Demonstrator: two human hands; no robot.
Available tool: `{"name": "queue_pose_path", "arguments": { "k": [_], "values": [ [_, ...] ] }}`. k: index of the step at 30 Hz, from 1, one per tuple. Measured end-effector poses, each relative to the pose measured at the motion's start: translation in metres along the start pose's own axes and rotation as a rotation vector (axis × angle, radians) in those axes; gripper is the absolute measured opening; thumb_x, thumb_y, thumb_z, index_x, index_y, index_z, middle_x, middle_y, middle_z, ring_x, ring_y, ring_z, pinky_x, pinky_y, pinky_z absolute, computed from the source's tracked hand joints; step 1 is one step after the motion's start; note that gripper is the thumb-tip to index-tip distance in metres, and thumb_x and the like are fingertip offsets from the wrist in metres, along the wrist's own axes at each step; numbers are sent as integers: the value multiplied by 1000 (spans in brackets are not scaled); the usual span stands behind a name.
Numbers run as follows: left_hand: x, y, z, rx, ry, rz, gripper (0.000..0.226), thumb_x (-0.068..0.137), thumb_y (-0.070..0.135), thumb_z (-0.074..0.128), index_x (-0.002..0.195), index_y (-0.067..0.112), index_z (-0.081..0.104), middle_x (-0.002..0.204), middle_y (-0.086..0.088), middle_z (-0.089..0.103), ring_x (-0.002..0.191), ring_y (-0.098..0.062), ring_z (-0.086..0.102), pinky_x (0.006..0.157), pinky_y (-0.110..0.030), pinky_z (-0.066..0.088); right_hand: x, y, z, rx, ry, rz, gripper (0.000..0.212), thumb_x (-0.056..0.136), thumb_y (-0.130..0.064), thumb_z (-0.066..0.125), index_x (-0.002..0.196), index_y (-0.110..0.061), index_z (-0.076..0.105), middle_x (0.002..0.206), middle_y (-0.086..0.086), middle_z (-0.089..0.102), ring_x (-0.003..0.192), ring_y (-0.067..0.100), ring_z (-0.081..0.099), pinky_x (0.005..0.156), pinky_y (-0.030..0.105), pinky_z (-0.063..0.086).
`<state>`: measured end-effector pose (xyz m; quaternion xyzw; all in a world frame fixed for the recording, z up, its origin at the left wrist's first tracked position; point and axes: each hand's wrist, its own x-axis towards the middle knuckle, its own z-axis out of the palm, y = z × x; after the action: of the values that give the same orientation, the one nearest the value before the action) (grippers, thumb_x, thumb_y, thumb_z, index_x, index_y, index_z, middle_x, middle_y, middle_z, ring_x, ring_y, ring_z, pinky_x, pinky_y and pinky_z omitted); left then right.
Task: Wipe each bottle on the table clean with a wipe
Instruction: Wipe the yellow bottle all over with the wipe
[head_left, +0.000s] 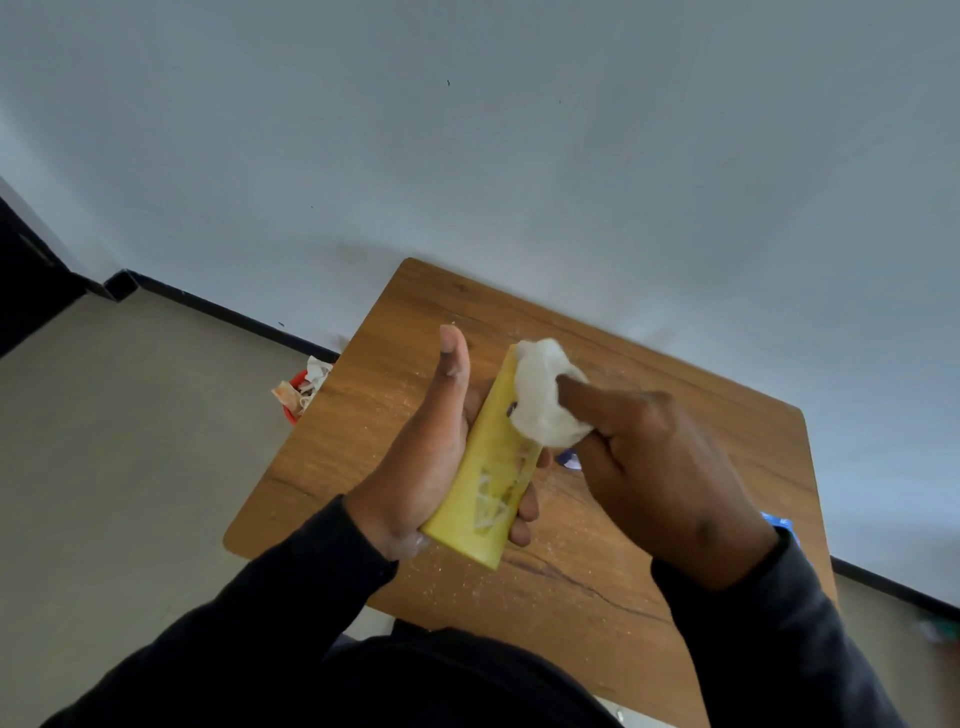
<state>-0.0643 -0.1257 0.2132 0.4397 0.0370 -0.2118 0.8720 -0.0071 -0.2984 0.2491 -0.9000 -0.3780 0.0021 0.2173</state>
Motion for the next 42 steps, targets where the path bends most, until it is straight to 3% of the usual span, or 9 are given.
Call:
{"name": "queue_pose_path", "arguments": {
  "k": [6, 10, 14, 18, 22, 26, 30, 38, 42],
  "values": [
    [2, -1, 1, -19, -20, 15, 99, 80, 85, 12, 111, 11, 69, 86, -18, 64, 59, -29, 62, 61, -38, 57, -4, 1, -6, -76, 38, 15, 31, 87, -28, 35, 109, -31, 56, 75, -4, 68, 57, 21, 60, 48, 35, 48],
    [2, 2, 2, -54, -38, -3, 104, 78, 88, 15, 115, 3, 64, 81, -19, 66, 61, -30, 65, 61, -38, 58, -9, -14, -4, 46, -149, -110, 24, 89, -19, 40, 95, -38, 53, 73, -17, 64, 58, 0, 55, 52, 26, 45],
    [3, 4, 2, -29, 7, 43, 105, 81, 86, 11, 119, 3, 63, 77, -20, 66, 57, -30, 62, 59, -37, 56, -5, -3, -5, 14, 28, 30, 29, 86, -28, 34, 102, -30, 59, 73, -3, 66, 58, 20, 59, 52, 39, 49],
    [1, 4, 1, -77, -23, 55, 107, 82, 86, 9, 117, -1, 61, 78, -23, 64, 57, -30, 63, 57, -38, 56, -10, -11, 0, 151, -135, -95, 27, 89, -9, 42, 93, -28, 60, 75, -14, 67, 60, 14, 60, 56, 40, 50],
    [0, 5, 1, -113, -6, 76, 104, 84, 84, 7, 111, 6, 69, 78, -19, 65, 54, -28, 62, 55, -39, 55, -10, 7, -3, 67, 59, 48, 35, 84, -27, 33, 102, -29, 63, 66, -6, 62, 51, 16, 52, 47, 37, 46],
    [-3, 6, -1, -165, -21, 72, 100, 85, 84, 12, 114, 7, 68, 84, -20, 66, 59, -30, 64, 55, -37, 56, -17, 0, -1, 269, -75, -86, 27, 88, -9, 43, 87, -29, 61, 58, -1, 51, 46, 18, 44, 46, 39, 41],
    [-2, 7, -1, -157, -13, 93, 94, 92, 78, 14, 108, 4, 70, 82, -18, 67, 56, -28, 65, 53, -37, 56, -13, 11, -5, 283, 58, 2, 30, 88, -11, 43, 80, -37, 55, 57, 1, 52, 47, 18, 44, 45, 39, 41],
    [0, 6, 4, -152, 28, 91, 89, 95, 73, 17, 113, 3, 69, 82, -20, 67, 60, -29, 65, 54, -36, 56, -15, 12, -9, 259, -7, 15, 26, 88, -11, 43, 89, -25, 66, 59, 0, 55, 47, 14, 44, 46, 32, 40],
    [1, 6, 8, -186, 91, 114, 65, 103, 55, 27, 99, 14, 78, 85, -12, 73, 65, -27, 71, 54, -39, 59, -20, -1, -11, 408, -215, -98, 35, 90, -3, 43, 92, -25, 70, 64, -4, 60, 47, 12, 45, 50, 31, 42]
  ]
}}
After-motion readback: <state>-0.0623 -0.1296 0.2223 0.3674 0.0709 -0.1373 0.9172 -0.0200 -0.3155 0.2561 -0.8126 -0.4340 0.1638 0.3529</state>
